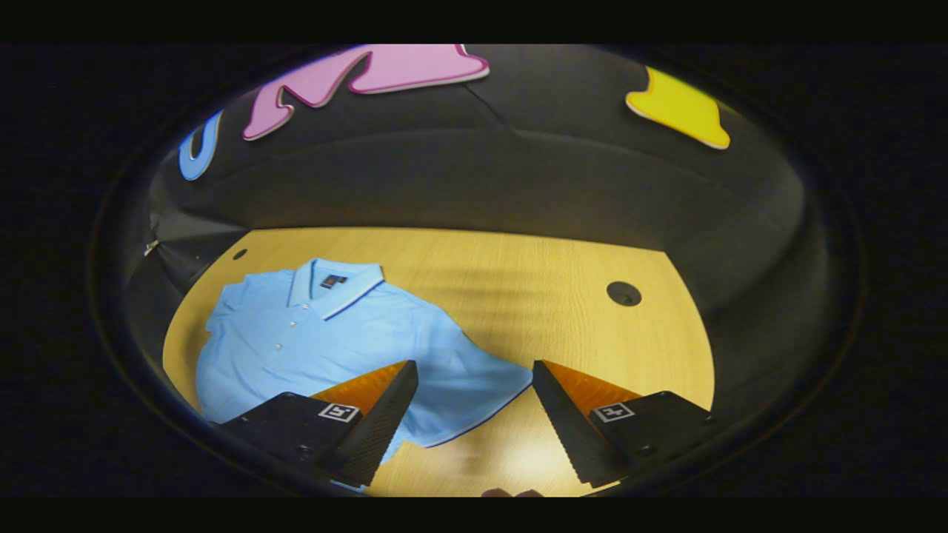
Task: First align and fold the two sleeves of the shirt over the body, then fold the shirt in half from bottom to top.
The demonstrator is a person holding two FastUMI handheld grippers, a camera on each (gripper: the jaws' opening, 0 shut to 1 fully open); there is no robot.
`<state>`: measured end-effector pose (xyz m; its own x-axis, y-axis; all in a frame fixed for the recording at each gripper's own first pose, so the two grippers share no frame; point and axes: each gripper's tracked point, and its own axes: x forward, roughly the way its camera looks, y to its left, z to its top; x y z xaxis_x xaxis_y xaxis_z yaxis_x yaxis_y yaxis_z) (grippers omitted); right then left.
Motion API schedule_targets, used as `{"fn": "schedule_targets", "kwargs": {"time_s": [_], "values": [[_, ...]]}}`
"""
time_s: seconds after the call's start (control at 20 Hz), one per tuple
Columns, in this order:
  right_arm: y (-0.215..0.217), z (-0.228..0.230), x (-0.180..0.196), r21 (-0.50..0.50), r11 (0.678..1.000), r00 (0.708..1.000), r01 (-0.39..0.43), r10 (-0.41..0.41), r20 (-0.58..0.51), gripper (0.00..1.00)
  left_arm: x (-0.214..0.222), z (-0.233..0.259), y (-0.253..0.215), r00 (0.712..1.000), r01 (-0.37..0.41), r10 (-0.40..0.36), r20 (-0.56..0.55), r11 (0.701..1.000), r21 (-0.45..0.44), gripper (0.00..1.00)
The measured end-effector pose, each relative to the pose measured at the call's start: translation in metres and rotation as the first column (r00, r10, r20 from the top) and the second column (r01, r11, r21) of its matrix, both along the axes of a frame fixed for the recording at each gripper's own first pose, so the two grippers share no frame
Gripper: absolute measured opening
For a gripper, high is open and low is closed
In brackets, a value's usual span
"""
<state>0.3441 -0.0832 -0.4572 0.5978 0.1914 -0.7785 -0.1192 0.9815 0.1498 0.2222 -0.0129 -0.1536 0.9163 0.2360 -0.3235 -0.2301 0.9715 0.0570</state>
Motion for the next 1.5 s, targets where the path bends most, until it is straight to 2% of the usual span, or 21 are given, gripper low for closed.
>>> {"fn": "schedule_targets", "kwargs": {"time_s": [0.25, 0.3, 0.4, 0.5, 0.55, 0.6, 0.65, 0.7, 0.75, 0.8, 0.85, 0.9, 1.0, 1.05, 1.1, 1.15, 1.2, 1.25, 1.3, 1.35, 1.5], "values": [[-0.009, -0.051, -0.006, 0.042, 0.998, 0.993, 0.040, -0.036, -0.112, 0.99, 0.012, -0.025, -0.015, 0.998, -0.020, 0.019, -0.066, 1.000, -0.013, 0.97], [-0.011, -0.043, -0.004, 0.039, 0.999, 0.997, 0.035, -0.032, -0.072, 0.99, 0.014, -0.032, -0.019, 0.997, -0.013, 0.012, -0.081, 1.000, -0.015, 0.97], [-0.010, -0.050, -0.002, -0.023, 1.000, 0.997, -0.004, 0.002, -0.076, 0.94, 0.018, -0.050, -0.028, 0.993, 0.001, -0.004, -0.122, 1.000, -0.029, 0.97], [0.003, -0.046, -0.004, -0.004, 0.998, 0.997, -0.055, 0.054, -0.049, 0.71, 0.019, -0.053, -0.036, 0.992, 0.015, -0.020, -0.126, 0.999, -0.042, 0.97], [0.010, -0.050, -0.001, 0.008, 0.999, 0.997, -0.050, 0.050, -0.050, 0.42, 0.019, -0.053, -0.036, 0.992, 0.018, -0.023, -0.125, 0.999, -0.039, 0.97], [0.012, -0.051, 0.002, 0.014, 1.000, 0.999, -0.006, 0.007, -0.040, 0.12, 0.017, -0.050, -0.035, 0.992, 0.018, -0.022, -0.126, 0.999, -0.036, 0.97], [0.012, -0.050, 0.003, 0.026, 1.000, 0.999, 0.016, -0.015, -0.035, 0.12, 0.013, -0.049, -0.033, 0.992, 0.016, -0.020, -0.124, 0.999, -0.034, 0.97], [0.013, -0.050, 0.003, 0.048, 0.998, 0.999, 0.038, -0.036, -0.040, 0.07, 0.010, -0.045, -0.030, 0.993, 0.012, -0.016, -0.117, 0.999, -0.035, 0.97], [0.016, -0.048, 0.005, 0.079, 0.995, 0.997, 0.057, -0.054, -0.047, 0.12, 0.007, -0.043, -0.025, 0.994, 0.008, -0.012, -0.107, 0.999, -0.037, 0.97], [0.023, -0.045, 0.002, 0.128, 0.989, 0.995, 0.073, -0.064, -0.076, 0.12, 0.003, -0.040, -0.022, 0.995, 0.005, -0.009, -0.102, 0.999, -0.041, 0.97], [0.033, -0.038, 0.000, 0.185, 0.978, 0.992, 0.095, -0.078, -0.095, 0.07, -0.004, -0.039, -0.017, 0.995, 0.002, -0.007, -0.100, 0.999, -0.046, 0.97], [0.044, -0.029, 0.002, 0.230, 0.967, 0.992, 0.110, -0.091, -0.091, 0.12, -0.012, -0.036, -0.009, 0.995, 0.001, -0.006, -0.096, 0.999, -0.052, 0.97], [0.068, -0.001, 0.005, 0.285, 0.954, 0.996, 0.091, -0.083, -0.041, 0.12, -0.019, -0.030, 0.006, 0.996, 0.004, -0.009, -0.084, 0.998, -0.058, 0.97], [0.081, 0.013, 0.006, 0.308, 0.949, 0.998, 0.068, -0.067, -0.014, 0.06, -0.023, -0.027, 0.014, 0.997, 0.003, -0.008, -0.082, 0.998, -0.063, 0.97], [0.096, 0.026, 0.006, 0.320, 0.946, 0.999, 0.045, -0.049, 0.006, 0.06, -0.026, -0.026, 0.024, 0.997, 0.000, -0.005, -0.081, 0.998, -0.069, 0.97], [0.109, 0.036, 0.006, 0.321, 0.947, 0.999, 0.024, -0.033, 0.024, 0.06, -0.029, -0.024, 0.032, 0.997, -0.002, -0.004, -0.080, 0.997, -0.078, 0.97], [0.116, 0.039, 0.004, 0.302, 0.953, 0.999, 0.012, -0.022, 0.030, 0.12, -0.032, -0.023, 0.040, 0.997, -0.004, -0.003, -0.082, 0.996, -0.084, 0.97], [0.117, 0.032, 0.002, 0.246, 0.969, 1.000, 0.015, -0.018, 0.012, 0.12, -0.034, -0.023, 0.049, 0.996, -0.006, -0.001, -0.088, 0.996, -0.086, 0.97], [0.122, 0.023, -0.006, 0.213, 0.977, 1.000, 0.004, 0.000, -0.022, 0.05, -0.035, -0.027, 0.057, 0.995, -0.005, -0.003, -0.098, 0.996, -0.089, 0.97], [0.129, 0.014, -0.008, 0.207, 0.978, 0.999, 0.000, 0.008, -0.038, 0.05, -0.034, -0.029, 0.063, 0.994, -0.002, -0.008, -0.107, 0.996, -0.092, 0.97], [0.129, 0.011, -0.006, 0.158, 0.987, 1.000, 0.001, 0.004, -0.026, 0.17, -0.029, -0.041, 0.074, 0.990, 0.018, -0.033, -0.136, 0.994, -0.105, 0.97]]}}
